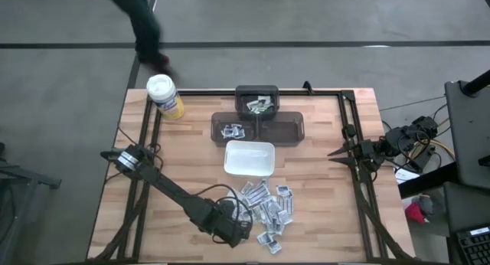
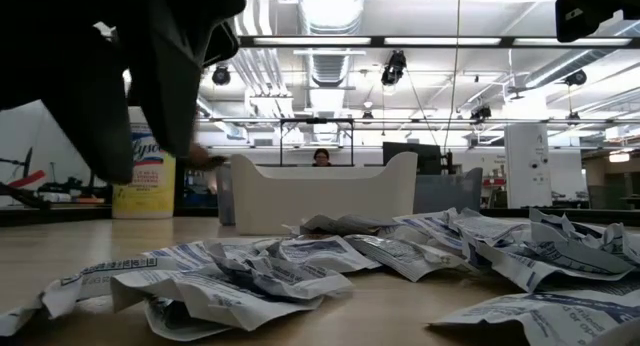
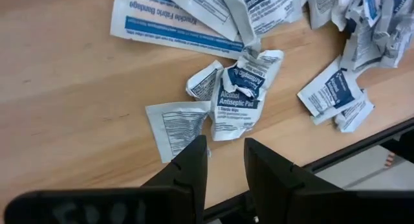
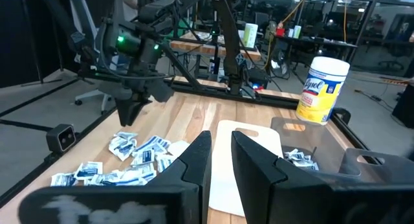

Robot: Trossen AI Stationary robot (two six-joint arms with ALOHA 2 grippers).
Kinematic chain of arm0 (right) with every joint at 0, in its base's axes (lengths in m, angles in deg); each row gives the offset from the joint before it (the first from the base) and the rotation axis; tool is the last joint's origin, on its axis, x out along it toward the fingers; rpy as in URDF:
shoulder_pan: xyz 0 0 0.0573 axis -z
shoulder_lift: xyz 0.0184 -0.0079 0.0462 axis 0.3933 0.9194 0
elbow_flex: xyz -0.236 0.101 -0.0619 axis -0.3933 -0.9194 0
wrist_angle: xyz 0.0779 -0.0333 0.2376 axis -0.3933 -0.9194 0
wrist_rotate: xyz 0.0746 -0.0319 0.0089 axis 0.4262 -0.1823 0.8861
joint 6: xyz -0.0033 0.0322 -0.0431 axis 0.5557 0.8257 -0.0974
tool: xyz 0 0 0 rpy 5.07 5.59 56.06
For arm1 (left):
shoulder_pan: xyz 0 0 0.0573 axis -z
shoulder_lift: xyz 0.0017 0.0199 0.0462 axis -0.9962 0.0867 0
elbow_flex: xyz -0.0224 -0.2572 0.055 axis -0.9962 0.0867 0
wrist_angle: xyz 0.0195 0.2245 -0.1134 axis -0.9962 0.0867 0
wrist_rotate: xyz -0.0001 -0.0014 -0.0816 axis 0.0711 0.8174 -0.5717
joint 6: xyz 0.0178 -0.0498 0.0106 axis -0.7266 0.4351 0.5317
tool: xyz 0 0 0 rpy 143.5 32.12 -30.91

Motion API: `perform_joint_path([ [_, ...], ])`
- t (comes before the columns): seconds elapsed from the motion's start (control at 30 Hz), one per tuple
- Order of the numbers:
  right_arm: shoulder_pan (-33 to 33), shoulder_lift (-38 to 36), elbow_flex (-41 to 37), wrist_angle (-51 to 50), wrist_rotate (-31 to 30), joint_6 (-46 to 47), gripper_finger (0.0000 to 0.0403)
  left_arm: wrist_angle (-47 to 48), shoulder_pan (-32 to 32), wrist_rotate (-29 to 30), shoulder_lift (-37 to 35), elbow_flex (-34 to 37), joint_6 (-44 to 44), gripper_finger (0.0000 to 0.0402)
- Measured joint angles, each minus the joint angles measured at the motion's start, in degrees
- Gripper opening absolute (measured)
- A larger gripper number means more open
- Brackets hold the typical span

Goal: Pick & Place First Aid Supplies
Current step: Put the alcohol pad into the left black bin

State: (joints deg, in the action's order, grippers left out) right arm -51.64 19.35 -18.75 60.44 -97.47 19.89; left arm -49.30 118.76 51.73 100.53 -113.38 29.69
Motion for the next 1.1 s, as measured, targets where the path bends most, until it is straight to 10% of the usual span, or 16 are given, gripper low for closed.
perform_joint_path([
  [1.1,0.0,0.0,0.0,0.0,0.0,0.2,0.0059,2.3,0.9,-1.6,3.7,0.0,0.4,0.0096],
])
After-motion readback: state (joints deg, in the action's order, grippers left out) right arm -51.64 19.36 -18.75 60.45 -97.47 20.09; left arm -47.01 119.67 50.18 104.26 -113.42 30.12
